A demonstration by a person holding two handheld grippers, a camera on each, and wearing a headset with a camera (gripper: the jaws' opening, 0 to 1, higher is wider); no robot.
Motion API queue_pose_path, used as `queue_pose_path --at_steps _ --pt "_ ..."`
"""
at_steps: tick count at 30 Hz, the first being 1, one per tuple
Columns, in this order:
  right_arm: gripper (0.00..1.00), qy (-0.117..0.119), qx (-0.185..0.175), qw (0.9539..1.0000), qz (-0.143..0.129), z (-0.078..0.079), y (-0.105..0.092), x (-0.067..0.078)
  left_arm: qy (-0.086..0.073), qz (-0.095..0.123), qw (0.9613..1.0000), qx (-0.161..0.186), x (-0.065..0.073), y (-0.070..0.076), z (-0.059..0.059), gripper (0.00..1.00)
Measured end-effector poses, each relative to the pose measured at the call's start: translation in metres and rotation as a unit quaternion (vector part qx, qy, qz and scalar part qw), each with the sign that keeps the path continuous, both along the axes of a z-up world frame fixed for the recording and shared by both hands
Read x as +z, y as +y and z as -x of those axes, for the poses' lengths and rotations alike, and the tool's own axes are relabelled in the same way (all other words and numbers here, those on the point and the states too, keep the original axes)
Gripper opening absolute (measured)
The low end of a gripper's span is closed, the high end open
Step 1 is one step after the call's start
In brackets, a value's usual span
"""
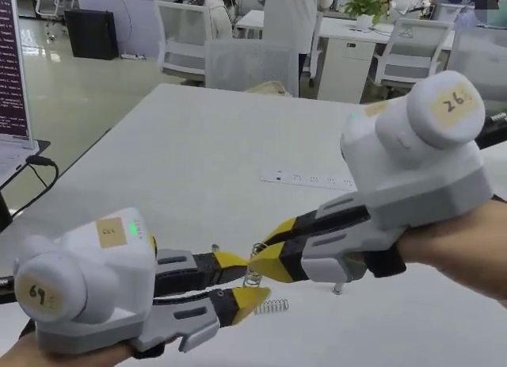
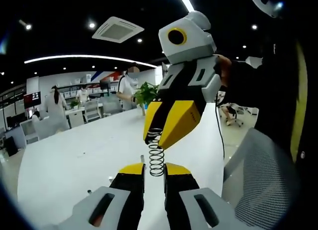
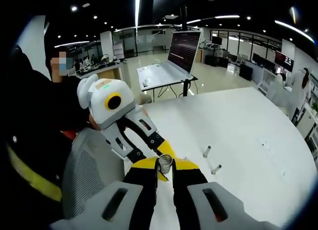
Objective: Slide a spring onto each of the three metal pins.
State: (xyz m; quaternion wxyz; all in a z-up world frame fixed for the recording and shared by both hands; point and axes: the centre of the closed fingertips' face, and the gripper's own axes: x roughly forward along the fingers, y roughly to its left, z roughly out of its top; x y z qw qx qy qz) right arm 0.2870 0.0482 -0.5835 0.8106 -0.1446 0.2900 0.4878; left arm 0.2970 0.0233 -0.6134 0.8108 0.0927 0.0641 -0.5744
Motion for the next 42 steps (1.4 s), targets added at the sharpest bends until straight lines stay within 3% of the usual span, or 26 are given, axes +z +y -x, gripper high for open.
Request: queue_pose_path --at_steps 4,15,27,35,42 --pt "0.08 -0.001 -0.001 1.0 0.001 0.0 -0.001 -0.001 -0.003 -0.001 1.0 -0.003 -0.001 -0.002 0.001 0.03" --pt "0.08 -0.017 -0.001 0.9998 -0.01 -0.002 0.0 0.001 0.022 0.007 0.9996 -0.016 0.001 -0.013 0.009 0.04" --pt "0.07 -0.026 -0.011 0.9992 -0.028 0.0 -0.008 0.001 0.015 0.001 0.9996 -0.025 0.0 -0.02 0.013 0.04" --pt "0.07 -0.054 -0.02 0.9963 -0.064 -0.005 -0.02 0.008 0.013 0.009 0.9996 -0.024 0.004 -0.027 0.011 0.1" --pt "0.07 -0.075 -0.042 0.992 -0.092 -0.01 -0.034 0.012 0.028 0.02 0.9994 -0.009 0.003 -0.023 0.005 0.17"
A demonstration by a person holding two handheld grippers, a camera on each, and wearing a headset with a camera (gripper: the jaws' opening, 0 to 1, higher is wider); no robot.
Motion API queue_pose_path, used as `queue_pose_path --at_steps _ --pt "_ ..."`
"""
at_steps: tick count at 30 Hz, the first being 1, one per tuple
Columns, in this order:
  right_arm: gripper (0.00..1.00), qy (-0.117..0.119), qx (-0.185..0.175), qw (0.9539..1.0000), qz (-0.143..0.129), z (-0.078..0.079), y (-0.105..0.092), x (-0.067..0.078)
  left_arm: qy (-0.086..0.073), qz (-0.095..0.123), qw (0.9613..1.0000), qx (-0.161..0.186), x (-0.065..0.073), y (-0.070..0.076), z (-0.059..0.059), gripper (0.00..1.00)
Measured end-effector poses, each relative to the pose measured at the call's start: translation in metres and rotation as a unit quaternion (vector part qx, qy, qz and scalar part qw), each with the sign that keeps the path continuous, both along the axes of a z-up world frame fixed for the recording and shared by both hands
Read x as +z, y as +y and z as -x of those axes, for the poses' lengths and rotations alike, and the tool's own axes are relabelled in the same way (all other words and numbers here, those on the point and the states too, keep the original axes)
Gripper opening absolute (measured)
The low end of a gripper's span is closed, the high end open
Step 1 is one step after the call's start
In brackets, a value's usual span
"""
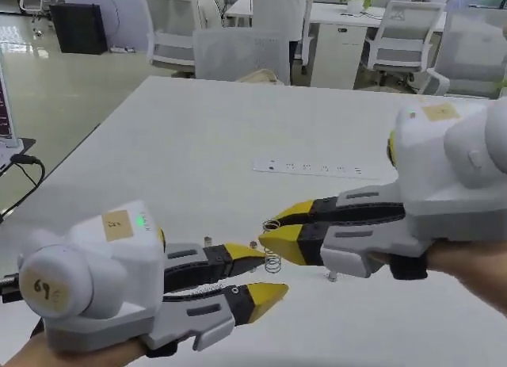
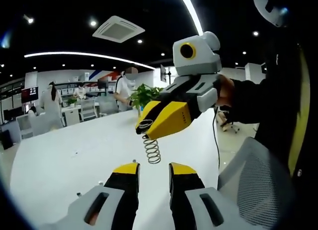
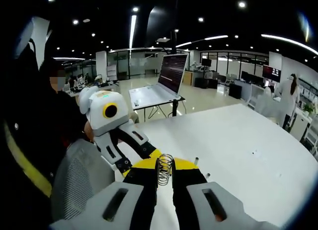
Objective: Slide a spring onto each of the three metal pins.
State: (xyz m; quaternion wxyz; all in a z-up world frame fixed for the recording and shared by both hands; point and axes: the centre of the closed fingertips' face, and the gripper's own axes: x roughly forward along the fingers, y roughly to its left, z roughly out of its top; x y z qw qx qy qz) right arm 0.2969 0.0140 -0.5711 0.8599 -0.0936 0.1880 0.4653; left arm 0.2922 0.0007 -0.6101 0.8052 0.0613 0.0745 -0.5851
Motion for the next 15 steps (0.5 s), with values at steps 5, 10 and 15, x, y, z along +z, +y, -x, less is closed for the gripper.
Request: queue_pose_path --at_steps 5,10,15 --pt "0.07 -0.007 -0.02 0.9997 -0.013 -0.005 -0.008 0.002 0.015 0.013 0.9997 0.015 0.003 0.006 -0.007 0.27" --pt "0.07 -0.007 -0.034 0.9992 -0.018 -0.01 -0.017 0.003 0.025 0.015 0.9991 0.03 0.0 0.016 -0.014 0.36" --pt "0.07 -0.012 -0.047 0.9985 -0.023 -0.015 -0.022 0.002 0.038 0.011 0.9983 0.043 -0.004 0.031 -0.021 0.47"
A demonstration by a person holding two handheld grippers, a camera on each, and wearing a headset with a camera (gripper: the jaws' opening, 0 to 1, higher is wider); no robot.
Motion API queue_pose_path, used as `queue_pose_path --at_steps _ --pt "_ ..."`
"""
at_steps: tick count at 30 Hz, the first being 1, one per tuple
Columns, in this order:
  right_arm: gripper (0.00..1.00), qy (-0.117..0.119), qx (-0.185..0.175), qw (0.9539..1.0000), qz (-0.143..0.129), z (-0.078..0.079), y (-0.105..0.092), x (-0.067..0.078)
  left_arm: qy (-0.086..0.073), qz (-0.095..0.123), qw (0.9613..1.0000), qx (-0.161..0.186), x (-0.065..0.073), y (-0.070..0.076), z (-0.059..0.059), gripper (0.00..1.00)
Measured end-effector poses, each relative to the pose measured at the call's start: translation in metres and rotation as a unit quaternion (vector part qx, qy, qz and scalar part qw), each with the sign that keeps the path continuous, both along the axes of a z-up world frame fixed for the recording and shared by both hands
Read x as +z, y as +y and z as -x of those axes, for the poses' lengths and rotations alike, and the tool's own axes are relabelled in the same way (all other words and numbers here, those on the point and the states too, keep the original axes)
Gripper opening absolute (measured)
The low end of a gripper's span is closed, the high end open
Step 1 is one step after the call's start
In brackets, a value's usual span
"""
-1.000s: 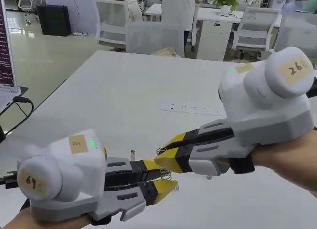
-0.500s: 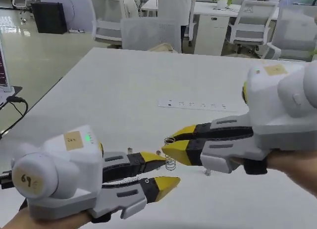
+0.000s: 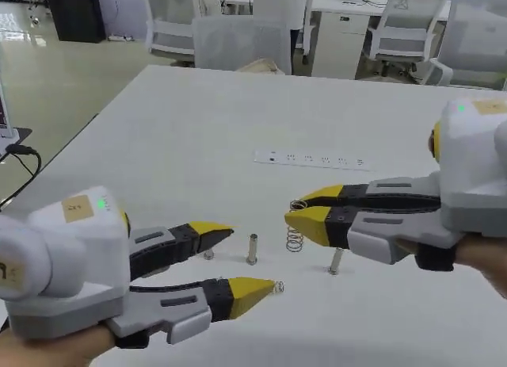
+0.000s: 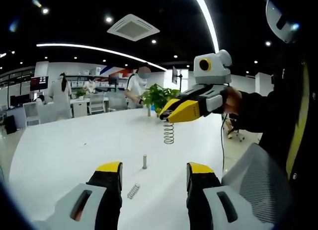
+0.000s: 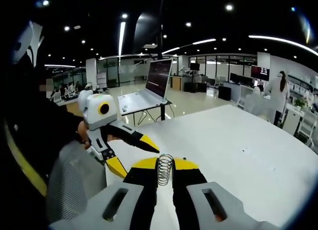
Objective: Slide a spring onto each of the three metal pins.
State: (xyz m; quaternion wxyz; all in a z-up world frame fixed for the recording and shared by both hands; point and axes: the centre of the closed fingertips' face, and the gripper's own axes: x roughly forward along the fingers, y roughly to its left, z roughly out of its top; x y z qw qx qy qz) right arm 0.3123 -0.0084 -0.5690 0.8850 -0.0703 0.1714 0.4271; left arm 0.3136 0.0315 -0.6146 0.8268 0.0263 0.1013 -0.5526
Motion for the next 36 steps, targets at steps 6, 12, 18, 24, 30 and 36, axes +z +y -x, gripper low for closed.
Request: queue_pose_path --at_steps 6,12,18,24,30,36 --pt "0.07 -0.005 -0.016 0.9998 -0.005 -0.006 -0.009 -0.003 0.003 -0.01 0.9996 0.027 -0.01 0.024 -0.012 0.56" --pt "0.07 -0.011 -0.04 0.9991 -0.01 -0.014 -0.021 -0.004 0.004 -0.029 0.9989 0.038 -0.024 0.039 -0.014 0.66" --pt "0.07 -0.02 -0.082 0.9963 -0.015 -0.03 -0.045 -0.003 0.008 -0.041 0.9983 0.042 -0.032 0.048 -0.013 0.75" --pt "0.07 -0.034 -0.13 0.9908 -0.018 -0.051 -0.074 -0.003 0.016 -0.046 0.9979 0.042 -0.04 0.051 -0.008 0.82" --pt "0.07 -0.028 -0.161 0.9864 -0.016 -0.069 -0.093 -0.026 0.025 -0.053 0.9976 0.036 -0.047 0.047 -0.003 0.84" --pt "0.07 -0.038 -0.169 0.9848 -0.001 -0.08 -0.102 -0.058 0.029 -0.058 0.9972 0.038 -0.051 0.048 -0.003 0.83"
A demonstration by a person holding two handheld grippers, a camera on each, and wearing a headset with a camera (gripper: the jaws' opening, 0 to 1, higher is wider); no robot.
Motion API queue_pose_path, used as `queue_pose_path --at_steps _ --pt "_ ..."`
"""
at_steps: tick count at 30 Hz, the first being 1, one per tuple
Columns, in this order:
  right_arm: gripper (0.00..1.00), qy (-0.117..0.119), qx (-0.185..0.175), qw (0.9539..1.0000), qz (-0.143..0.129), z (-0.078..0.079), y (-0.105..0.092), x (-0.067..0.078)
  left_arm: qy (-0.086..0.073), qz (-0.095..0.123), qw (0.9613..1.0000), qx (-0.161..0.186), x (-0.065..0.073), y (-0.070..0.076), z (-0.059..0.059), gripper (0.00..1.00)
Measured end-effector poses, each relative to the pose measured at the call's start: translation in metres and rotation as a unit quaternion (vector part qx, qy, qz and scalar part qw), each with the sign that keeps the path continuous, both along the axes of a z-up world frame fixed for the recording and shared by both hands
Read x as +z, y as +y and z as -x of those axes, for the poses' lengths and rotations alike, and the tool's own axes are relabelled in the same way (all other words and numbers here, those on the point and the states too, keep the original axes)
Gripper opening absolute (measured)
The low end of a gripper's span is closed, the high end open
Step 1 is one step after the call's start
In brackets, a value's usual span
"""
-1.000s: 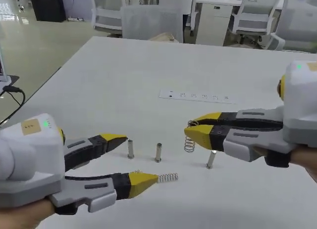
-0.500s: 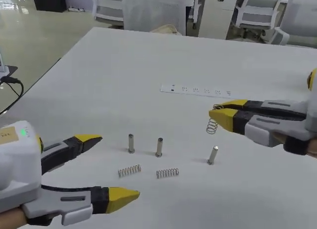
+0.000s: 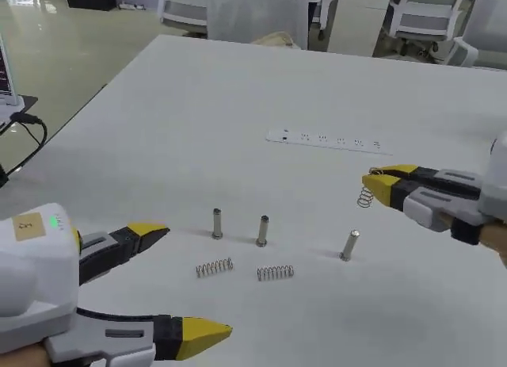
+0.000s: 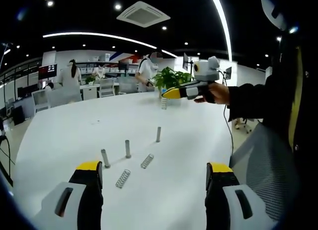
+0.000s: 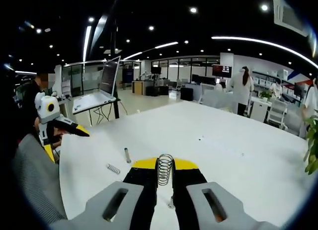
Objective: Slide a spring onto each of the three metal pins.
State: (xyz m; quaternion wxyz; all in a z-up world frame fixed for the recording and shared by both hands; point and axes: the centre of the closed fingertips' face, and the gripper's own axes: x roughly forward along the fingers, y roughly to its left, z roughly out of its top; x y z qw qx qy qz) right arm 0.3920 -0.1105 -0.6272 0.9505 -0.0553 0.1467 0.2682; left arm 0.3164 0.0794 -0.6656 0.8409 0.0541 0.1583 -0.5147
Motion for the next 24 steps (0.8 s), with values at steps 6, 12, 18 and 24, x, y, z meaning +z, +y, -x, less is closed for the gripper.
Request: queue_pose_path --at_steps 6,12,18,24 --pt "0.07 0.011 -0.008 0.9999 0.009 -0.005 -0.008 -0.029 0.005 -0.004 1.0 0.003 -0.005 0.002 -0.001 0.82" --pt "0.07 0.007 -0.014 0.9999 0.001 -0.01 -0.013 -0.041 0.01 -0.008 0.9999 0.005 -0.008 0.003 -0.002 0.82" --pt "0.07 0.015 -0.016 0.9998 -0.002 -0.011 -0.016 -0.053 0.011 -0.009 0.9999 0.01 -0.009 0.005 -0.003 0.81" --pt "0.07 0.018 -0.019 0.9996 -0.009 -0.013 -0.017 -0.057 0.014 -0.012 0.9998 0.01 -0.011 0.005 -0.003 0.81"
